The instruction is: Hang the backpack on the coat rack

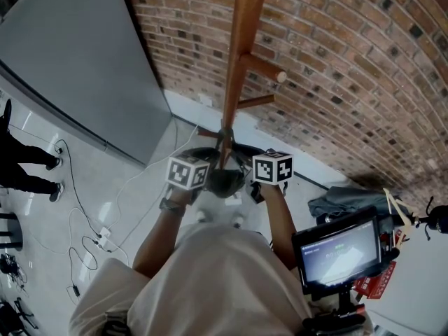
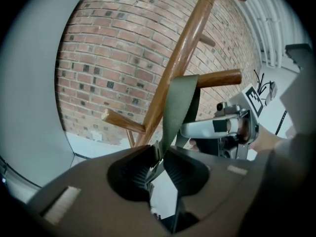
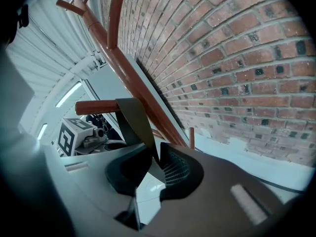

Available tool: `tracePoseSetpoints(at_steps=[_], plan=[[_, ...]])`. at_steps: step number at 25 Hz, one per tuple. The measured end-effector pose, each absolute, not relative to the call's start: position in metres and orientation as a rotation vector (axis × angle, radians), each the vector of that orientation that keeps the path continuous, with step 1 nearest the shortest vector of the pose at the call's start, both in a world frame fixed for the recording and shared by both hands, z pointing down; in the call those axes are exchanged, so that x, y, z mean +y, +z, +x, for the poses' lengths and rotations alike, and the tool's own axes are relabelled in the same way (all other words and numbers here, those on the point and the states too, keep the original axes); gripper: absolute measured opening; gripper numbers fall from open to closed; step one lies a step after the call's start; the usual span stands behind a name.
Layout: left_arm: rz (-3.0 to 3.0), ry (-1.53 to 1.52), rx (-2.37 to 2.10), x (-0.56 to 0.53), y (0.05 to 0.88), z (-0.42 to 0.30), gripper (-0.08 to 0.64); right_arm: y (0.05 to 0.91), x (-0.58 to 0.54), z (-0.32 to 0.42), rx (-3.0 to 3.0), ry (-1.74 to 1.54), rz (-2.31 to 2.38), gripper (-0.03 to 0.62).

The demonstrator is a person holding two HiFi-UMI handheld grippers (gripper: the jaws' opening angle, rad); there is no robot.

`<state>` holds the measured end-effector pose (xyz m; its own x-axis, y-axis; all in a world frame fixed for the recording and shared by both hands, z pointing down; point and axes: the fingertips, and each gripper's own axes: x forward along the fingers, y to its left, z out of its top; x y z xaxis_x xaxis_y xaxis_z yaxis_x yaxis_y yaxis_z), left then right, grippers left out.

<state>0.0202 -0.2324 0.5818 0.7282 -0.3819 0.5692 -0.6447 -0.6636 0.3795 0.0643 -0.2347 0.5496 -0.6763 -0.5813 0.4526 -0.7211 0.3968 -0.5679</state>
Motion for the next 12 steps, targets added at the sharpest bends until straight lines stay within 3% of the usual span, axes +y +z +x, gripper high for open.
tracePoseSetpoints(at_steps=[12], plan=[[2.341,0.557,-0.713,-0.237,0.583,0.032,0.089,0.549,-0.242,0.065,-2.518,1.167,1.252,0.086]])
